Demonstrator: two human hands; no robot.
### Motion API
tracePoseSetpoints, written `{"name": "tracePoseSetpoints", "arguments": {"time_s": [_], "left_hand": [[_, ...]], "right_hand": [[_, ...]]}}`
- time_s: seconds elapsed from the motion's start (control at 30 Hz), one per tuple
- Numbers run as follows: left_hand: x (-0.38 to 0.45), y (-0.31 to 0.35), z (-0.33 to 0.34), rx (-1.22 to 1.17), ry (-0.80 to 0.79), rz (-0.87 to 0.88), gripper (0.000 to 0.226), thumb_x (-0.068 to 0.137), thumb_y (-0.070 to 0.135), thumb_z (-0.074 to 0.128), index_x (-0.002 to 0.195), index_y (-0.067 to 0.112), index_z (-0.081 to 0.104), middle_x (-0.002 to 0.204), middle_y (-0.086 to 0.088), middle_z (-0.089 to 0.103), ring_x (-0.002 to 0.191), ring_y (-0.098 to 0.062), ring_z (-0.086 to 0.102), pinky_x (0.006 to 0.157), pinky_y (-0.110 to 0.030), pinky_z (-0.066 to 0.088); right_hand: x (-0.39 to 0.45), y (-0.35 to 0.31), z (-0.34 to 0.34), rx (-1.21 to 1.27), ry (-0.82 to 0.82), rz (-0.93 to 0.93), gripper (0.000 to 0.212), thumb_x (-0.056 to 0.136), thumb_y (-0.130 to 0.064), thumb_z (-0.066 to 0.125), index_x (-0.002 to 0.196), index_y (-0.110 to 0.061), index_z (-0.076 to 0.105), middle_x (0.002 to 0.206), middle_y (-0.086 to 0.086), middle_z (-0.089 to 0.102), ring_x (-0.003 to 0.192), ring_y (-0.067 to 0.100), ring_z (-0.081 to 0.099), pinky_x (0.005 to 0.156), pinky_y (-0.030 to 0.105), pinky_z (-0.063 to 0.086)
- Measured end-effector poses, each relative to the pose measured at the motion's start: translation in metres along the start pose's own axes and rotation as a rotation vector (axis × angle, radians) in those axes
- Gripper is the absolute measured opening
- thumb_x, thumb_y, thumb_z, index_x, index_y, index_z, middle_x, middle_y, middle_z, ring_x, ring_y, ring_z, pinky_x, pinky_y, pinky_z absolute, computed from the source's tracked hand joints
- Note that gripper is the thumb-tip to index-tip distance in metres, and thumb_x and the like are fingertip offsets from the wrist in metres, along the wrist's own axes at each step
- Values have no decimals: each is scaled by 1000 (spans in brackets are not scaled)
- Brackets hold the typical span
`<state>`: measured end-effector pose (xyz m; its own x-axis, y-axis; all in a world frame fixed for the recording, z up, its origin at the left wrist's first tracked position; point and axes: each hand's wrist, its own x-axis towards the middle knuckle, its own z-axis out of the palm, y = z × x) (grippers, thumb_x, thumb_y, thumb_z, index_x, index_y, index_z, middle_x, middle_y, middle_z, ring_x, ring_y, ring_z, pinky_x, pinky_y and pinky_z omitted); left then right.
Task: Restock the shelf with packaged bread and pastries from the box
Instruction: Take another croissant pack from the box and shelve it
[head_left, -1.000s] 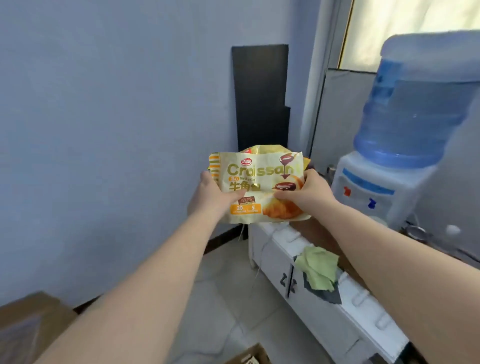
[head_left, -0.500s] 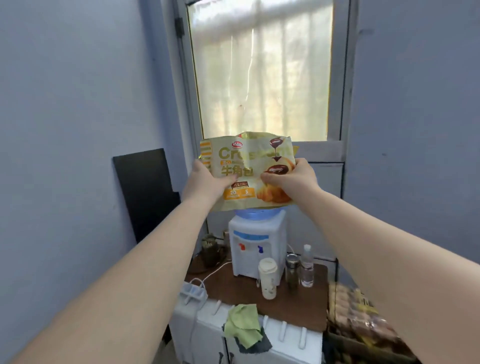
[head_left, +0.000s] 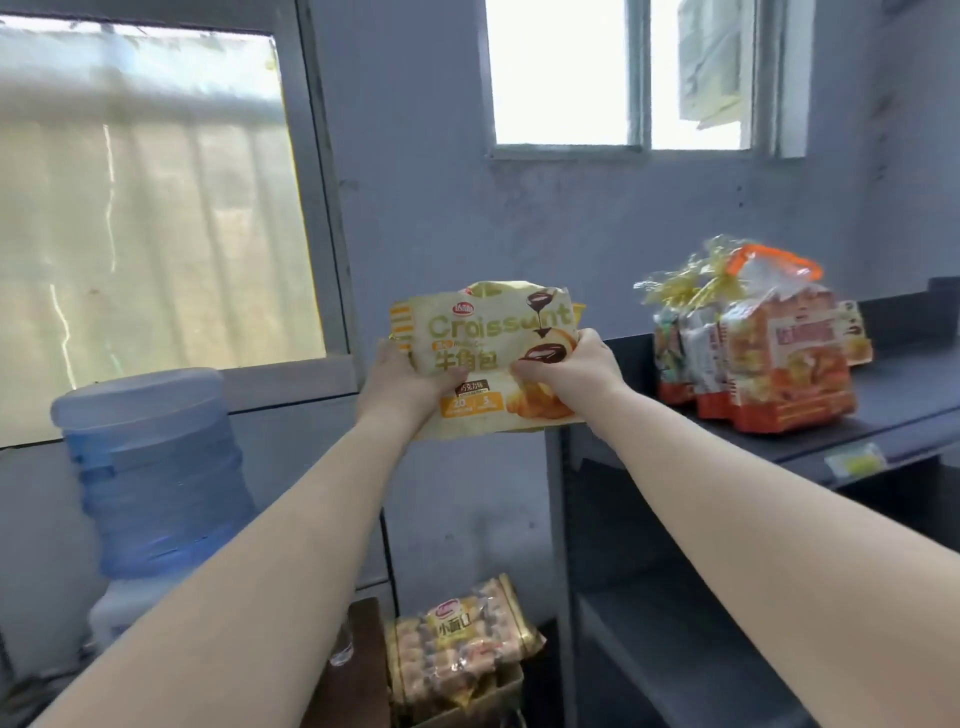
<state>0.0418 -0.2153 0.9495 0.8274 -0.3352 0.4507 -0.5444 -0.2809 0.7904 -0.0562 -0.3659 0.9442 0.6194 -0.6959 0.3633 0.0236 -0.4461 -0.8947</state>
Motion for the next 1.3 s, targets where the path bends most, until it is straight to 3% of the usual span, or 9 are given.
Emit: {"name": "tracePoseSetpoints", "arguments": {"time_s": [0.07,0.2,0.33,0.5,0.63,0.77,0.97,1.17,1.3], "left_hand": [[4,20,33,-22,-59,39,64,75,38,76,119,9,41,116,-2,56,109,-26,58,89,-40,49],[2,63,96,-114,-189,97,57,75,38,76,112,12,40,107,0,54,94,-21,55,80,-36,49],[-5,103,153,-176,-277,157,56,74,40,76,107,14,39,106,1,52,93,-20,54,81,-39,50],[-17,155,223,-240,-377,200,55,74,38,77,107,15,40,103,3,53,92,-18,54,75,-34,46],[-34,191,281,-280,-440,219,66,68,43,79,117,16,44,115,-1,58,102,-21,59,84,-42,54],[-52,220,333,-297,-504,246,62,71,44,77,119,17,48,111,5,59,99,-17,57,82,-35,51],[-66,256,403,-336,-606,283,75,56,51,78,116,18,50,112,2,63,97,-18,64,83,-43,56],[-55,273,480,-343,-641,265,61,74,37,77,116,13,40,86,9,49,90,-19,57,83,-40,53],[-33,278,538,-339,-654,228,66,69,42,78,116,14,41,103,1,59,97,-23,62,86,-44,54]], "right_hand": [[5,8,-38,-46,82,11,72,70,-39,81,124,-12,42,118,2,54,102,18,53,83,32,47],[12,23,-112,-128,219,38,82,70,-40,81,132,-10,38,127,4,52,116,23,52,95,34,45],[11,36,-178,-170,332,51,88,70,-37,82,138,-8,36,136,6,49,125,25,48,104,39,43],[12,52,-260,-273,447,68,73,70,-38,81,125,-8,43,124,6,51,110,22,52,89,35,47],[13,76,-322,-291,510,81,72,70,-36,82,124,-8,44,124,7,54,113,24,54,87,34,46],[8,96,-373,-342,569,109,72,72,-36,80,126,-7,43,127,9,53,117,26,52,91,34,44],[14,131,-437,-334,649,170,77,70,-37,81,129,-6,43,128,10,54,118,27,53,99,41,46],[53,174,-482,-352,671,214,79,69,-36,83,129,-4,43,128,10,55,118,28,53,100,46,45],[97,200,-508,-384,678,230,78,66,-36,84,126,-3,46,126,12,57,116,29,55,99,47,46]]}}
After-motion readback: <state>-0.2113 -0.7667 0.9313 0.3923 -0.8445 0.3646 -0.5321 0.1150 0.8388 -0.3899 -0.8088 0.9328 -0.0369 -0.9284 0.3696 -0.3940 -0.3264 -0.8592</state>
